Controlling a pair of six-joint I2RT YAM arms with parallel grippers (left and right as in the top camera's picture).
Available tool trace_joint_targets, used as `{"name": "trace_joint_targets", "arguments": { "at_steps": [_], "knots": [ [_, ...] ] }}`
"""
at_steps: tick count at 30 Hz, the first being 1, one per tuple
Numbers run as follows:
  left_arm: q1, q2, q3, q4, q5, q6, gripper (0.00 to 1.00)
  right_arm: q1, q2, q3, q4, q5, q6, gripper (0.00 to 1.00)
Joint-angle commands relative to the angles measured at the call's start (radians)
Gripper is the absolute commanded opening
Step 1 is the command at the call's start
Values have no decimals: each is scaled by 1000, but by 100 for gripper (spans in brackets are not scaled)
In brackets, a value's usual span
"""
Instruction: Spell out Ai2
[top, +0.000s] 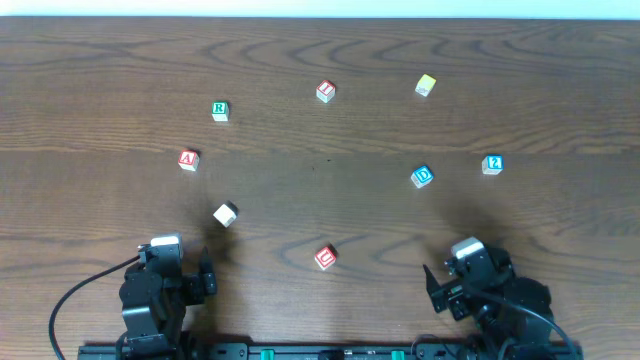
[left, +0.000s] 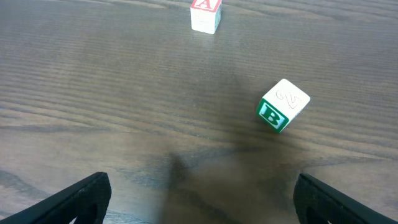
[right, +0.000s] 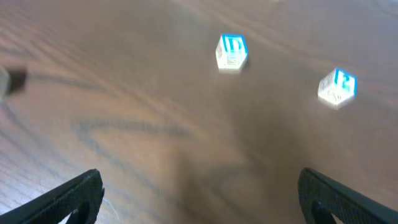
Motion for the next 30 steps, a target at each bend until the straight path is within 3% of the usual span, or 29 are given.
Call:
{"name": "trace_joint_targets", "arguments": {
  "at_steps": [1,5,9,16,22,25,30],
  "knots": [
    [4,-6,-15,-11,-4,14,95,-7,-11,-6,86,-179,-10,99],
    [4,-6,-15,-11,-4,14,95,-7,-11,-6,214,-389,-7,99],
    [4,-6,-15,-11,-4,14,95,-7,-11,-7,305,-589,182,99],
    [4,-6,-15,-11,-4,14,95,-8,-11,-7,522,-604,558,99],
    [4,-6,-15,-11,-4,14,95,-7,30,-7,631,-443,906,99],
    [4,-6,-15,-11,-4,14,95,-7,119,-6,755,-469,930,99],
    [4,-6,-15,-11,-4,14,95,-7,406,0,1111,-528,975,99]
  ]
}}
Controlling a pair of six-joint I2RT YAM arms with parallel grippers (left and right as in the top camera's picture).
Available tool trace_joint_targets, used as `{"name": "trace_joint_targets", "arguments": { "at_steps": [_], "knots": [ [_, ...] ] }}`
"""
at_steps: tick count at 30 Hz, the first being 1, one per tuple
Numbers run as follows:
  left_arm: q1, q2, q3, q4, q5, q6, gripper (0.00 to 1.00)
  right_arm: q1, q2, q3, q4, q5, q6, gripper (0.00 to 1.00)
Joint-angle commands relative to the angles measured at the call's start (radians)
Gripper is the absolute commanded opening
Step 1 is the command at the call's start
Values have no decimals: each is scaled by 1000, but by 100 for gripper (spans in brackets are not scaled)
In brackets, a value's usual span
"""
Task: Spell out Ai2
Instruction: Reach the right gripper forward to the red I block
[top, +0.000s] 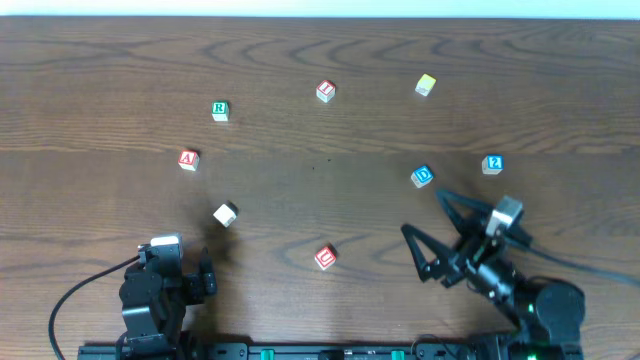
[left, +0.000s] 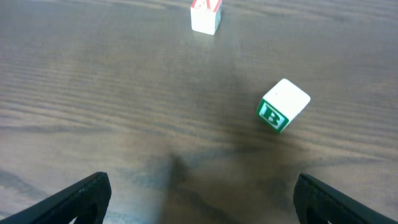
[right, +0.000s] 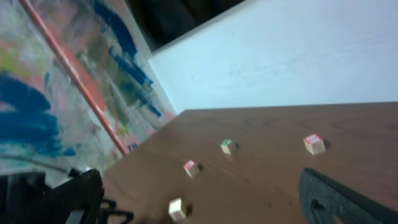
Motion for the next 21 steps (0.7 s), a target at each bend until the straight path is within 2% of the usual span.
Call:
{"name": "trace_joint_targets", "arguments": {
  "at_steps": [1,7,10,18,21],
  "knots": [
    [5,-5,-15,-11,-3,14,95,-5,167,14,127,-27,70,99],
    [5,-5,-15,-11,-3,14,95,42,521,118,340,-26,73,99],
    [5,-5,-15,-11,-4,14,95,88,729,259,346,-22,68,99],
    [5,-5,-15,-11,-3,14,95,195,1115,607,339,-13,24,99],
    [5,-5,-15,-11,-3,14,95,226,1254,761,282,18,24,99]
  ]
}}
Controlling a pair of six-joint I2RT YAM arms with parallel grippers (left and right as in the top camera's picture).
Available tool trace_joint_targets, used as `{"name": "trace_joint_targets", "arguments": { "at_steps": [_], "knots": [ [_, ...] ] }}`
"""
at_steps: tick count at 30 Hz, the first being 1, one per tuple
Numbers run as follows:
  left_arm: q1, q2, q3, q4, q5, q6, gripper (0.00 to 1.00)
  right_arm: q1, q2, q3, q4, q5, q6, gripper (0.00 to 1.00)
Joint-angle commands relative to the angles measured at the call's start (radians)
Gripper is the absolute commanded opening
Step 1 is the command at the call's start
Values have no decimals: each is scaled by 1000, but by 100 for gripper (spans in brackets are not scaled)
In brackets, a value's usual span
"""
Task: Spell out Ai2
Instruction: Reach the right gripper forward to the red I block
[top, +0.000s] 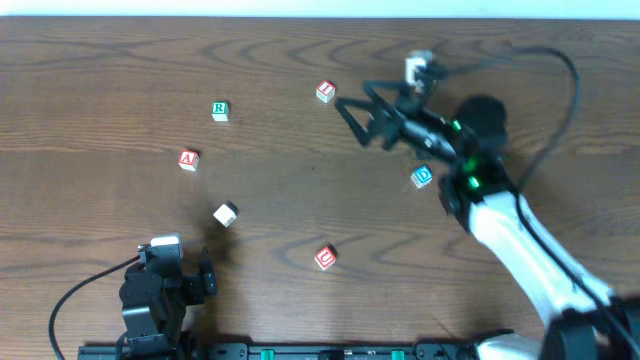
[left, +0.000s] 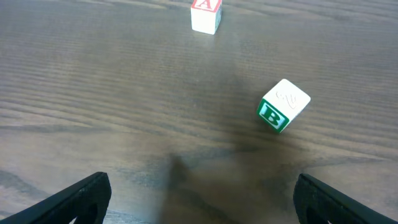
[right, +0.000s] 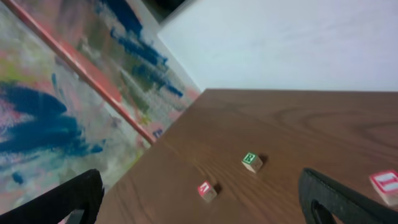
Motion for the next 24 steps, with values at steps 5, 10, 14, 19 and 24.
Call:
{"name": "trace_joint_targets", "arguments": {
  "at_steps": [5,10,14,19,24],
  "knots": [
    [4,-6,-15,-11,-4,14,95,75,259,342,-165,148,-41,99],
    [4,-6,-15,-11,-4,14,95,112,412,579,-304,277,-71,99],
    [4,-6,-15,-11,-4,14,96,119,540,785,-420,377,-93,99],
    [4,-6,-15,-11,-4,14,95,119,693,1011,-535,477,-92,99],
    [4,-6,-15,-11,-4,14,96,119,843,1181,-625,536,-88,99]
  ]
}}
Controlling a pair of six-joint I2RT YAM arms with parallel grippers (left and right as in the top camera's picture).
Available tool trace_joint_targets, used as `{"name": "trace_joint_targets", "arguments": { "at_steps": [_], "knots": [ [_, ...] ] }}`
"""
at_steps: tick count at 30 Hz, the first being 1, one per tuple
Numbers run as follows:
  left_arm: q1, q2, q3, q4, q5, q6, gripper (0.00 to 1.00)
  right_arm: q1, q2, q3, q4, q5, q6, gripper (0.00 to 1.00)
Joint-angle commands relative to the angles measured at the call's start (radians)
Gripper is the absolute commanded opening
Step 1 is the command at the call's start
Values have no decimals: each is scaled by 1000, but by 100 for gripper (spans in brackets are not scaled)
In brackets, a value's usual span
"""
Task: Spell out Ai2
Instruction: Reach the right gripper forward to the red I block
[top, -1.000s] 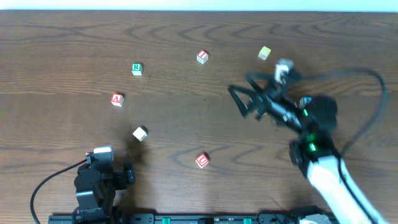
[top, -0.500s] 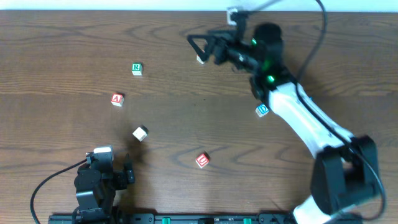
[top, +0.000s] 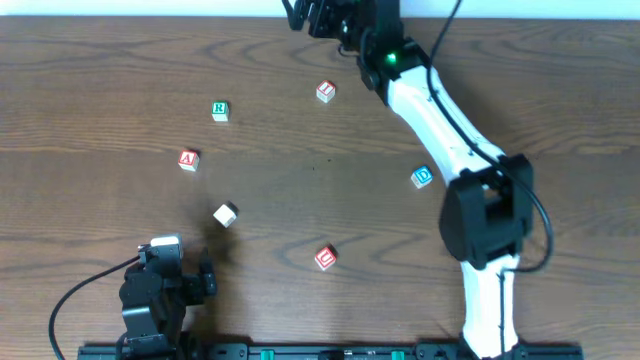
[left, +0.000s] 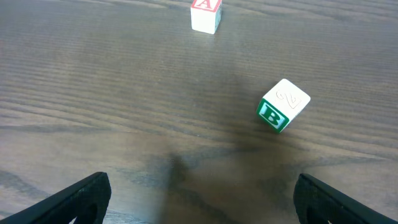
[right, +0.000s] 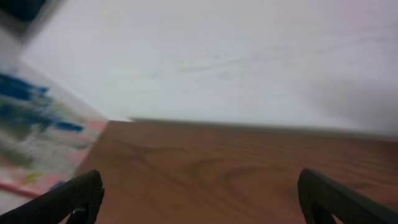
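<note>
The red A block (top: 188, 159) lies at the left and shows at the top of the left wrist view (left: 206, 14). A red I block (top: 325, 92) sits far centre. The 2 block is hidden under my right arm. My left gripper (top: 172, 264) rests open at the near left edge, its fingers (left: 81, 198) wide apart with nothing between them. My right gripper (top: 316, 16) is stretched over the table's far edge, open and empty (right: 199, 199), facing the wall.
A white block with a green B (left: 283, 105) lies in front of the left gripper (top: 226, 214). A green R block (top: 220, 111), a blue D block (top: 422, 177) and a red C block (top: 325, 257) are scattered about. The right arm (top: 440, 115) spans the right half.
My right gripper has gone from beside the I block, mid far table, to the far edge. Its arm now covers the yellow and 2 blocks. The left arm has not moved.
Both grippers first rested open at the near edge. The right one was then raised near the D and 2 blocks, later by the far I block, and now over the far edge. No block has moved.
</note>
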Motion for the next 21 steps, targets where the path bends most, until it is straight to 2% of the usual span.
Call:
{"name": "trace_joint_targets", "arguments": {
  "at_steps": [1,6,9,21],
  "knots": [
    [5,-6,-15,-11,-4,14,95,6,96,90,-43,79,-12,99],
    [5,-6,-15,-11,-4,14,95,-2,174,112,-201,108,42,99],
    [5,-6,-15,-11,-4,14,95,-5,185,111,-358,180,145,99],
    [5,-6,-15,-11,-4,14,95,0,195,111,-476,184,176,99]
  ]
}}
